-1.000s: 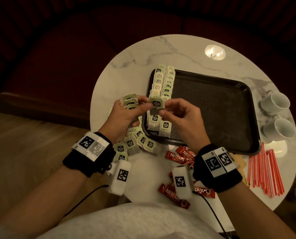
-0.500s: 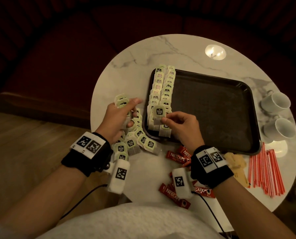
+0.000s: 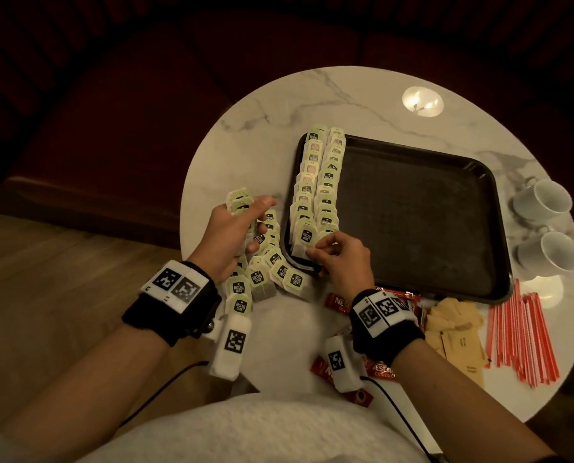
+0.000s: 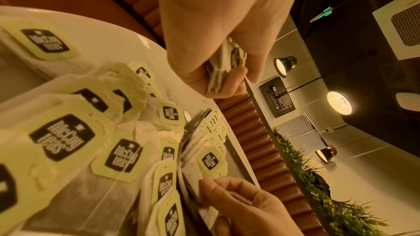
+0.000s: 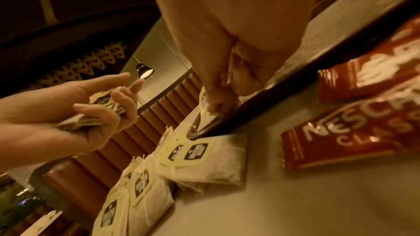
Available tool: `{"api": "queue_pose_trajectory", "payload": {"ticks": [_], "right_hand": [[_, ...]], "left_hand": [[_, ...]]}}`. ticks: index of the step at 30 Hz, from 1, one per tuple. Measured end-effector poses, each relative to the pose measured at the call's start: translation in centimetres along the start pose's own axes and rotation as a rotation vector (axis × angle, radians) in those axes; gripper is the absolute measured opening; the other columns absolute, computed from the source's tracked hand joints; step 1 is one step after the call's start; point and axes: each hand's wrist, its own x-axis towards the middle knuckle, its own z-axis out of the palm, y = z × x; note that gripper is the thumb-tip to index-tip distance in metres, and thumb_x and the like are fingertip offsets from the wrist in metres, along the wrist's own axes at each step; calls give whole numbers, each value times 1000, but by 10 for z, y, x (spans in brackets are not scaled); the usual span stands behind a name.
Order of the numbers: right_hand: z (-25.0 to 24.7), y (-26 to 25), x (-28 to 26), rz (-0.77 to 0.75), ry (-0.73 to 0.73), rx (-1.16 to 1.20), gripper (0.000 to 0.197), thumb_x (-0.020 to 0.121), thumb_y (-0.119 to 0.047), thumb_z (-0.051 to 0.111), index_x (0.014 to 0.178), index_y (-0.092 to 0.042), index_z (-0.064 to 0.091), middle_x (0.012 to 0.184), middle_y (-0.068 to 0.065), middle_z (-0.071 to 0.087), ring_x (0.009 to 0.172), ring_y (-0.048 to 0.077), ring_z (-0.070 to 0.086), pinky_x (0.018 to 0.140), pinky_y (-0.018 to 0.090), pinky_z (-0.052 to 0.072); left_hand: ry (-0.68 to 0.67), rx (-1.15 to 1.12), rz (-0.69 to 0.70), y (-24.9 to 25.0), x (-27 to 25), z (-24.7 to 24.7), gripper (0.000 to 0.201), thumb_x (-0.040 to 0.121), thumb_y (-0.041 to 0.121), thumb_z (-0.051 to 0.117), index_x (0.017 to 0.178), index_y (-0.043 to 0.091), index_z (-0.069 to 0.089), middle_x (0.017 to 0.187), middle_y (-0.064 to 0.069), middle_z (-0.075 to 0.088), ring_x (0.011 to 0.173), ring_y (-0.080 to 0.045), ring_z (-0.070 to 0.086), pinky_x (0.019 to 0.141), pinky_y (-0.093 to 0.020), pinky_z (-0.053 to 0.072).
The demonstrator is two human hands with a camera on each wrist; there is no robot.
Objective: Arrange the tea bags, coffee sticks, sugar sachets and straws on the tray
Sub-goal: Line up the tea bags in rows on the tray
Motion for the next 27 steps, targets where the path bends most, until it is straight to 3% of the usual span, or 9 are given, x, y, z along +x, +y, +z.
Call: {"api": "queue_pose_trajectory", "payload": {"ticks": [4,7,13,17,21,24,27], "right_hand": [[-1,1,1,-1,4,-38,18,79,-20,82,86,-10,68,78,2,68,67,10,61,58,14,48],[-5,-3,0,-16,16,-21,17,79,-20,82,83,-11,67,78,1,67,71,10,62,63,17,51],[-12,-36,-11,-183,-9,81,14,85,-27,76,85,-16,68,78,2,68,67,9,61,64,21,50],[-14,-63,-21,-269,-109,133,15,92,-32,67,95,-17,72,85,-2,70,74,10,60,66,25,49],[-15,-77,-25,-263,-228,120,14,93,-24,67,100,-13,72,83,0,71,60,-2,58,59,11,44],[-13,-76,-24,-257,-182,116,23,87,-24,73,108,-17,66,92,2,71,71,4,63,66,20,52],[-11,-76,-27,-306,-150,97,27,87,-19,74,110,-17,60,94,4,69,73,12,63,71,23,54]], "left_hand": [[-20,-11,-1,0,0,-2,18,93,25,63,99,10,70,73,3,53,58,-6,51,38,-17,29],[-41,-55,-31,2,0,-1,35,95,41,56,104,9,68,73,2,54,59,-8,51,37,-18,29],[-166,-138,-185,6,-7,6,71,93,68,29,112,8,61,70,-4,56,56,-14,55,37,-17,32],[-235,-67,-239,3,-11,13,81,91,74,15,107,12,64,73,-8,58,59,-18,56,40,-20,38],[-285,-21,-241,3,-13,19,90,88,76,7,119,15,65,78,-8,66,56,-17,59,43,-22,42],[-254,-45,-214,3,-12,23,89,88,75,6,120,14,63,89,-7,72,56,-17,61,41,-21,41],[-210,-36,-191,3,-11,25,83,89,75,6,109,17,63,77,-5,69,54,-17,61,40,-21,42]]}}
